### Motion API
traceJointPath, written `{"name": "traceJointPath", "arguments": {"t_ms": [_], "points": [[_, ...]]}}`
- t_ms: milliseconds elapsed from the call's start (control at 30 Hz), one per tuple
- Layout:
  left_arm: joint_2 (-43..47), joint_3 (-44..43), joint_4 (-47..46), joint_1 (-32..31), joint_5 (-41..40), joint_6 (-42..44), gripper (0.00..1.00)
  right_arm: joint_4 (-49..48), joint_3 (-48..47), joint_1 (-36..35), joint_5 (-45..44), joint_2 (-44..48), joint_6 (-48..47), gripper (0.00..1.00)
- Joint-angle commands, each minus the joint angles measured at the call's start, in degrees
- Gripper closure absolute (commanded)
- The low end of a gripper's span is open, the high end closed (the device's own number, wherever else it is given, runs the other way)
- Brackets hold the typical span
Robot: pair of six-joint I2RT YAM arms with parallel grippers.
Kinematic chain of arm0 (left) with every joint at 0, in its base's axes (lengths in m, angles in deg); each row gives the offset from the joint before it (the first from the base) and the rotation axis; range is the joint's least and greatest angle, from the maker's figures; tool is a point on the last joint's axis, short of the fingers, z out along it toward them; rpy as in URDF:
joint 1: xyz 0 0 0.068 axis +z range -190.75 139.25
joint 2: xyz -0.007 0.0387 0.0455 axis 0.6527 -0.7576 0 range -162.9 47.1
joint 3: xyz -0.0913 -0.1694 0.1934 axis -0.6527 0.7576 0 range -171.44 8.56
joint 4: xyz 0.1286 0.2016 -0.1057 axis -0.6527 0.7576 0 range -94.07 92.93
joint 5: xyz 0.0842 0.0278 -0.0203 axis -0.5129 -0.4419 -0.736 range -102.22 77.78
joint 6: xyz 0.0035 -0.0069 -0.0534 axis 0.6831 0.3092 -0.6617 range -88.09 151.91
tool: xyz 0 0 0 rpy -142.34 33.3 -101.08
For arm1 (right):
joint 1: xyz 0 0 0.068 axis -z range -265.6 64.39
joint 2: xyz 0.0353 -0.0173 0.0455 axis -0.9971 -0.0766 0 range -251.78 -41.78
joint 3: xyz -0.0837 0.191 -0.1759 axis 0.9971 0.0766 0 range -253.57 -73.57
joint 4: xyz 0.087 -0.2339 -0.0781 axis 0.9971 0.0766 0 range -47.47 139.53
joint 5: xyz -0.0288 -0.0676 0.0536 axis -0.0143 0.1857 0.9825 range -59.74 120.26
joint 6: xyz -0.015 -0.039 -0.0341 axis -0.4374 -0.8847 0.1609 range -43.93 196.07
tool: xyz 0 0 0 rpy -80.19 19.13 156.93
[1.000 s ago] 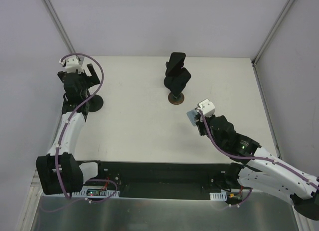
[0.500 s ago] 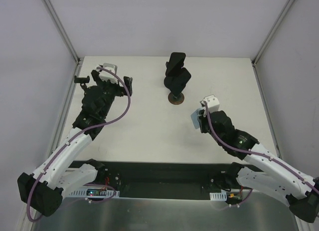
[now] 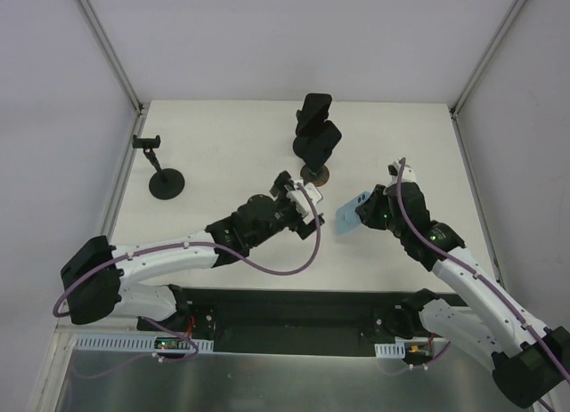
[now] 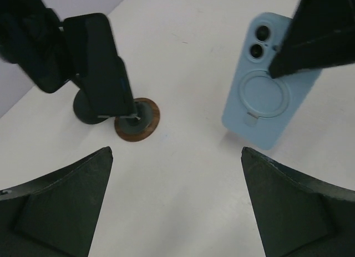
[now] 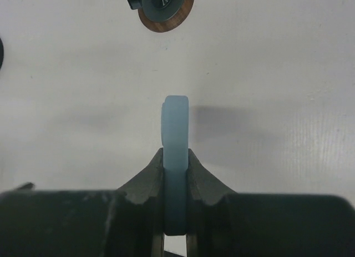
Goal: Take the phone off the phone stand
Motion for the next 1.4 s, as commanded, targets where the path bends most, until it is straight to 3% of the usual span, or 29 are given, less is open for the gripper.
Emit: {"name": "traceJointPath", "arguments": {"t_ms": [0, 367, 567, 700, 933, 1033, 1200, 1267, 1300, 1367], "points": [[-5.7, -2.1, -8.4, -4.6, -2.4, 6.6, 0.01, -4.4, -2.4, 2.5, 7.8, 0.3, 8.1, 0.99], [-20.0, -8.6, -11.2, -10.8, -7.5, 9.5, 0.01, -7.3, 0.3, 5.7, 12.3, 2.2, 17.7, 0.99], [-25.7, -11.2, -12.6, -12.2, -14.6, 11.1, 0.01, -10.2, 2.3, 7.5, 15.1, 3.8, 22.7, 0.99], [-28.0, -12.3, -14.1, -13.3, -17.8, 13.7, 0.06, -11.1, 3.5, 8.3, 15.3, 4.7, 24.7, 0.99], [-30.7, -13.2, -15.9, -15.0, -21.0, 15.9, 0.25, -13.0, 4.9, 9.0, 16.3, 5.0, 28.0, 0.99], [-31.4, -13.6, -16.1, -15.3, -22.0, 16.1, 0.37, -13.7, 5.6, 9.1, 16.1, 5.4, 29.3, 0.99], [-31.5, -13.6, -16.3, -15.5, -23.4, 16.1, 0.65, -14.4, 6.0, 9.4, 15.9, 6.2, 29.9, 0.99], [-31.4, -13.4, -16.3, -15.5, -23.4, 16.0, 0.72, -14.9, 6.4, 9.3, 15.5, 6.8, 30.0, 0.95], [-31.1, -13.4, -16.3, -15.6, -23.4, 16.0, 0.8, -15.1, 6.5, 9.3, 15.0, 7.1, 30.0, 0.91], [-30.7, -13.0, -16.3, -15.5, -23.4, 15.5, 0.88, -15.4, 6.9, 9.3, 14.5, 8.0, 29.8, 0.79]]}}
